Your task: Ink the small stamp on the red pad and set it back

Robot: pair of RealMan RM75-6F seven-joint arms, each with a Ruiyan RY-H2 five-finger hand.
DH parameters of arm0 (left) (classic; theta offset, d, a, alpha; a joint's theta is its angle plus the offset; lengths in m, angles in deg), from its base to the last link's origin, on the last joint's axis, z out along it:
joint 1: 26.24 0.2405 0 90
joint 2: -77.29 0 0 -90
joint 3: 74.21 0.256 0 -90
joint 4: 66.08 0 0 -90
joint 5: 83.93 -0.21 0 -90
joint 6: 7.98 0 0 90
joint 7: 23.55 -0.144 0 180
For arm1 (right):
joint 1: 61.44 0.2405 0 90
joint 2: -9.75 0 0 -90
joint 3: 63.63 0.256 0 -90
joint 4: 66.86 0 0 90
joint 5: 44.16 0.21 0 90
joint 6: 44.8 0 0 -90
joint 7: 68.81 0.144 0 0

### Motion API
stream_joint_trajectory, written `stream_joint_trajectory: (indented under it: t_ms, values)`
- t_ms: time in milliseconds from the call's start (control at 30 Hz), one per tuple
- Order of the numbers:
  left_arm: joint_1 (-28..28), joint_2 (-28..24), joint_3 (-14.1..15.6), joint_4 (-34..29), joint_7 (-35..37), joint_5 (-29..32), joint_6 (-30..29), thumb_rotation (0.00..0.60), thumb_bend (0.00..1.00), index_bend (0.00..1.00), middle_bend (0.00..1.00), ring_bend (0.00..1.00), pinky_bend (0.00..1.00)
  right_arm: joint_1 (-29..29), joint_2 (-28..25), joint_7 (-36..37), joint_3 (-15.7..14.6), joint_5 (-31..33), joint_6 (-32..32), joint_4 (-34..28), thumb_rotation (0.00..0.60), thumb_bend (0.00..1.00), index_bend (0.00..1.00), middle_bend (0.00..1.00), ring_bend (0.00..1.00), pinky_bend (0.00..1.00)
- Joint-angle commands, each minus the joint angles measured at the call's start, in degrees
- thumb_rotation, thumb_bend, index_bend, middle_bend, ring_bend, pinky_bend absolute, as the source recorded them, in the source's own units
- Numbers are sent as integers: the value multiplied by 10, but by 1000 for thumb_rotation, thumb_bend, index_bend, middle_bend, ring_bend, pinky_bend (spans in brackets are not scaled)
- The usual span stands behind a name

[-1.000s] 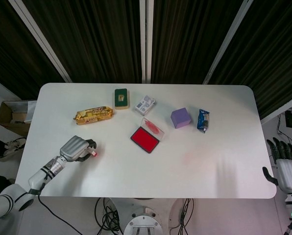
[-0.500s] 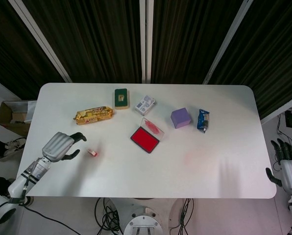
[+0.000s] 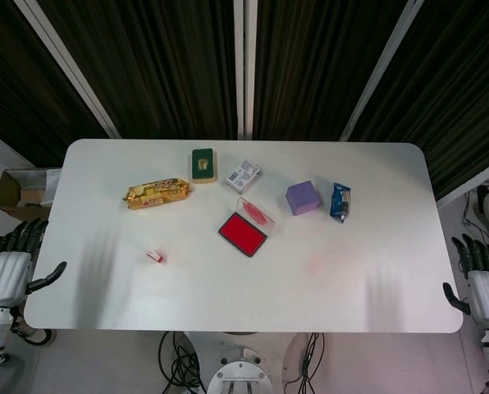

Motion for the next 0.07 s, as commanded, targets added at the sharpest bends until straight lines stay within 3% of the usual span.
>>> stream_joint_trajectory:
  t_ms: [33,67]
  values:
    - [3,2,-8,3,7,-11,-5,0,159,52,47,53,166,1,1,-2,1,-2,-1,-1,600,259,0,0,0,0]
    - [3,2,-9,4,8,-14,-5,0,159,52,47,53,166,1,1,-3,1,-2,-2,-2,600,259,0,0,0,0]
